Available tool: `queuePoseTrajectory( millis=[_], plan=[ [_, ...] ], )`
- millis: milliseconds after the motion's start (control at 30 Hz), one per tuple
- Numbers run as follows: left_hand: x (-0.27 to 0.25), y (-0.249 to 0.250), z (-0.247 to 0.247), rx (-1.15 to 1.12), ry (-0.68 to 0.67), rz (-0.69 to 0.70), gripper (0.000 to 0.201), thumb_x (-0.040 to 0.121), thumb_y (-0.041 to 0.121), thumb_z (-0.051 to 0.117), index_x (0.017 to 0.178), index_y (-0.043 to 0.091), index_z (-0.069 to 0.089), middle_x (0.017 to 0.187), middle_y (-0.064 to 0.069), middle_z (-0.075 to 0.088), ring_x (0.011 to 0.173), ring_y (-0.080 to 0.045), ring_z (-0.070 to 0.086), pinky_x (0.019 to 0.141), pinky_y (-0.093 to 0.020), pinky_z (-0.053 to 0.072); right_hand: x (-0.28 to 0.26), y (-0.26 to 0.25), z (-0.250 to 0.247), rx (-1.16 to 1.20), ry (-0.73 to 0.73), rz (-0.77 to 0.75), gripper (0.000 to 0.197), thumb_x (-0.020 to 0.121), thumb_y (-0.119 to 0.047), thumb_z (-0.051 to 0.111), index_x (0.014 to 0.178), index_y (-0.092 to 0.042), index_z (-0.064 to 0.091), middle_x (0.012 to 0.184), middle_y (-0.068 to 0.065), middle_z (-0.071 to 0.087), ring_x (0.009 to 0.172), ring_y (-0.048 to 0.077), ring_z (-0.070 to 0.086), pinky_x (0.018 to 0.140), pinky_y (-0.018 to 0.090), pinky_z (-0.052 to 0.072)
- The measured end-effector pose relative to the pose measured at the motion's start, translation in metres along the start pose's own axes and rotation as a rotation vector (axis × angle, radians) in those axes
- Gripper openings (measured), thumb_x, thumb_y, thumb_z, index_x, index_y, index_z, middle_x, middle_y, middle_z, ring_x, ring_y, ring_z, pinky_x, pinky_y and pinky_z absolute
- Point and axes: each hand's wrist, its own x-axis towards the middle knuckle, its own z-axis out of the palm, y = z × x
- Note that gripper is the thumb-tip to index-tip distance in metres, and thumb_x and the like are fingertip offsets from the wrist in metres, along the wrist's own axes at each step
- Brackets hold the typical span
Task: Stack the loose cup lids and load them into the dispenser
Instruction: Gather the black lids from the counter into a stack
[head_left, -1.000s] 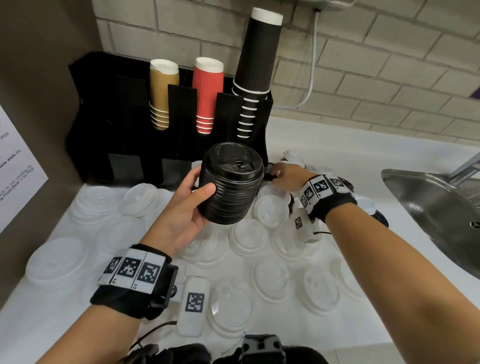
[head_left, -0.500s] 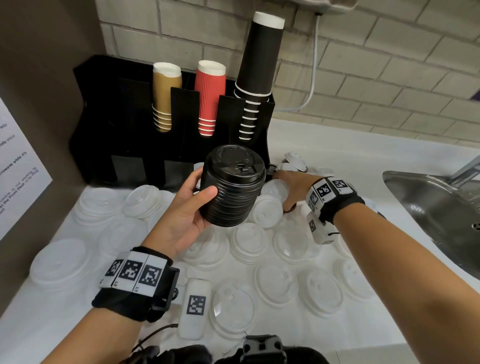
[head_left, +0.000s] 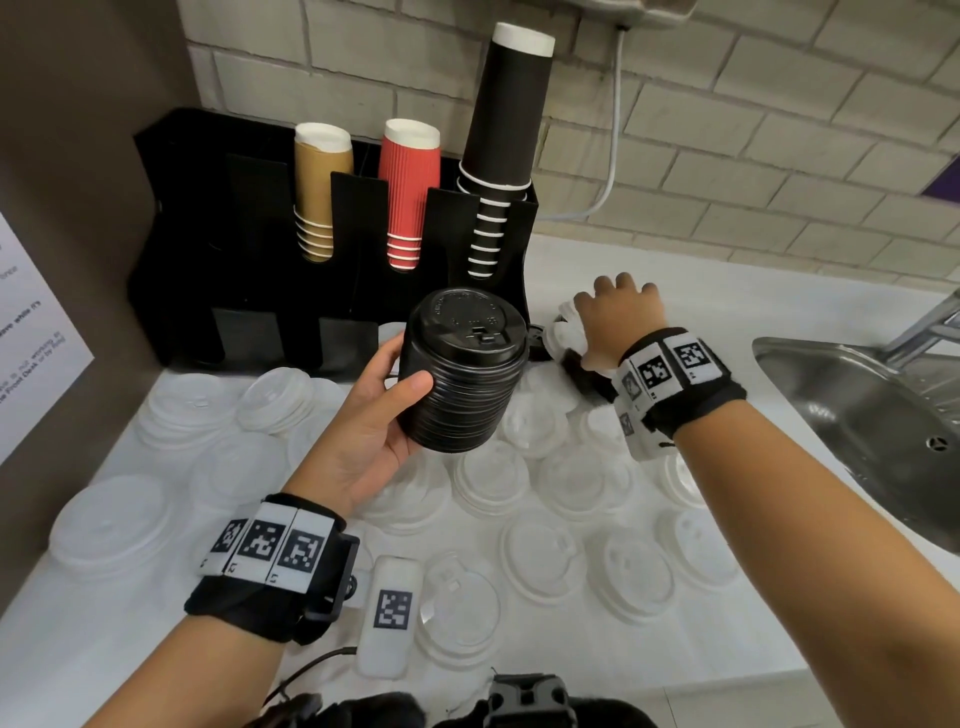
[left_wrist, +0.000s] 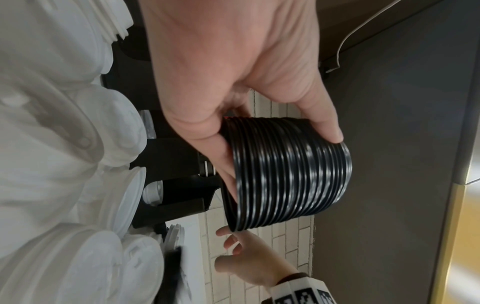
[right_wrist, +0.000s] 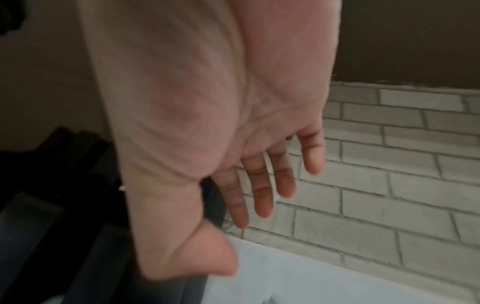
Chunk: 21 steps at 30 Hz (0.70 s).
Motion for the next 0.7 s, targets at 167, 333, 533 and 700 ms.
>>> queuePoseTrajectory(
  millis=[167, 333, 533, 700],
  plan=[
    [-0.002, -0.001, 0.001, -0.006, -0.005, 0.007, 0.066, 0.076, 0.019, 0.064, 0.14, 0.019, 0.046, 0.106, 0.002, 0.073, 0.101, -0.013, 0.069, 0.079, -0.027, 0.058, -0.002, 0.011, 0.012, 0.511, -0.216, 0.075, 0.062, 0.087, -0.026, 0.061, 0.144, -0.021, 0.037, 0.14, 0.013, 0.039, 0.129, 0.036, 0.038, 0.098, 0.046, 0.041],
    [-0.006, 0.0, 0.002, -0.006, -0.016, 0.007, 0.085, 0.059, 0.027, 0.084, 0.136, 0.021, 0.049, 0.11, 0.001, 0.072, 0.103, -0.014, 0.068, 0.079, -0.026, 0.057, -0.003, 0.011, 0.039, 0.613, -0.279, 0.122, 0.076, 0.084, -0.037, 0.069, 0.148, -0.021, 0.031, 0.144, 0.013, 0.041, 0.13, 0.035, 0.042, 0.103, 0.04, 0.038],
    [-0.008, 0.0, 0.003, -0.02, -0.015, 0.011, 0.08, 0.067, 0.025, 0.081, 0.139, 0.02, 0.047, 0.11, 0.001, 0.072, 0.103, -0.014, 0.068, 0.079, -0.026, 0.058, -0.006, -0.004, 0.046, 0.62, -0.23, 0.031, 0.032, 0.089, -0.031, 0.064, 0.11, -0.007, 0.068, 0.114, 0.012, 0.067, 0.111, 0.028, 0.058, 0.087, 0.028, 0.045],
    [-0.007, 0.001, 0.004, -0.007, -0.029, 0.018, 0.106, 0.041, 0.042, 0.097, 0.134, 0.022, 0.051, 0.111, 0.0, 0.071, 0.104, -0.015, 0.068, 0.079, -0.027, 0.058, -0.013, 0.004, 0.022, 0.737, -0.05, 0.12, 0.021, 0.089, -0.019, 0.057, 0.097, -0.001, 0.064, 0.107, 0.015, 0.066, 0.101, 0.031, 0.058, 0.079, 0.029, 0.043]
  ],
)
